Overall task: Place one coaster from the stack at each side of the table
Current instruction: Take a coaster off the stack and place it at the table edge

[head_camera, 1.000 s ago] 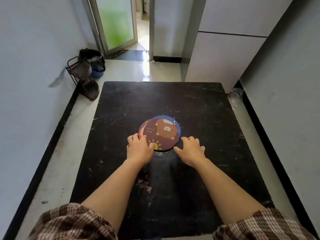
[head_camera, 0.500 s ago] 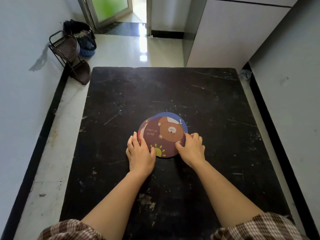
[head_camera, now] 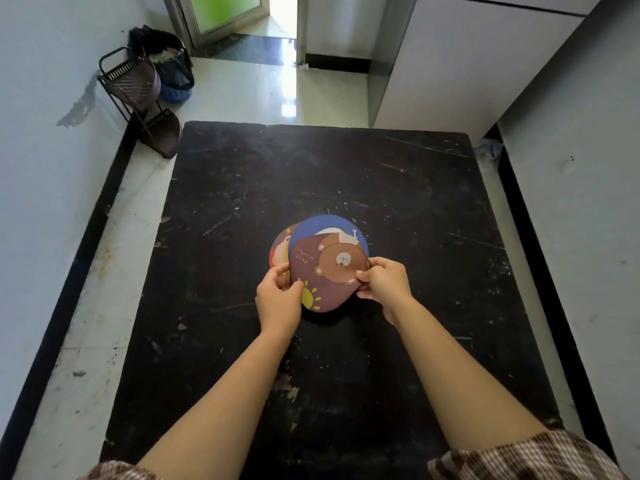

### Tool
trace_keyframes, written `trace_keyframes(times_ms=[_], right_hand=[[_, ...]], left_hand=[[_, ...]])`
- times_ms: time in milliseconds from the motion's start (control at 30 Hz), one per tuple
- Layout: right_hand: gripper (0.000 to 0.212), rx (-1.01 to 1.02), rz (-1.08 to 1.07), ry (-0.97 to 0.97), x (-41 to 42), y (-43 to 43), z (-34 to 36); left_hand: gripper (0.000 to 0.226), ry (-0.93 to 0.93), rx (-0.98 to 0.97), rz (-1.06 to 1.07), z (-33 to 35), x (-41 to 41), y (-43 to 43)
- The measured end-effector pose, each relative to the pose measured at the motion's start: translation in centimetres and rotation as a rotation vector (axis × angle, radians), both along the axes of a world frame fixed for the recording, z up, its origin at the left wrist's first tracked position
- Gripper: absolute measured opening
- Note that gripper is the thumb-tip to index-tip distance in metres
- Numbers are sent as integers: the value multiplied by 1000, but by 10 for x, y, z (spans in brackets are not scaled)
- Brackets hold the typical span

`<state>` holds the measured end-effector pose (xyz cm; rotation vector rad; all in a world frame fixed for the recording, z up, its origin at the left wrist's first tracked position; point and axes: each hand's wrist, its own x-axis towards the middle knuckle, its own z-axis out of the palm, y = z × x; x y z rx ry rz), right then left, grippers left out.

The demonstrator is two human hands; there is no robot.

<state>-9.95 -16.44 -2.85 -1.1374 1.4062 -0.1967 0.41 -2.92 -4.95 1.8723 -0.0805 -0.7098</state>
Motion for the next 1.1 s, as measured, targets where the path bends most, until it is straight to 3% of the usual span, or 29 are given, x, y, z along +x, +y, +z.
trace_keyframes(times_ms=[167,333,533,833,933,1100], right_hand=[[23,198,-49,-132,-54,21,9],[23,269,-68,-224,-108,63,3],[36,347,81,-167,-173,101,-5],[23,187,95,-31,-204,98,-11],[11,135,161,20,-204,109,-18],[6,142,106,43,-201,129,-30]], left_hand=[[24,451,-137,170,4,-26,29],[27,638,-185,0,3,-86,66],[45,470,-127,-94,4,-140,98],[46,276,120,-544,12,-118,114],[39,202,151,-507,9,-112,112],[42,82,212,-210,-6,-120,124]])
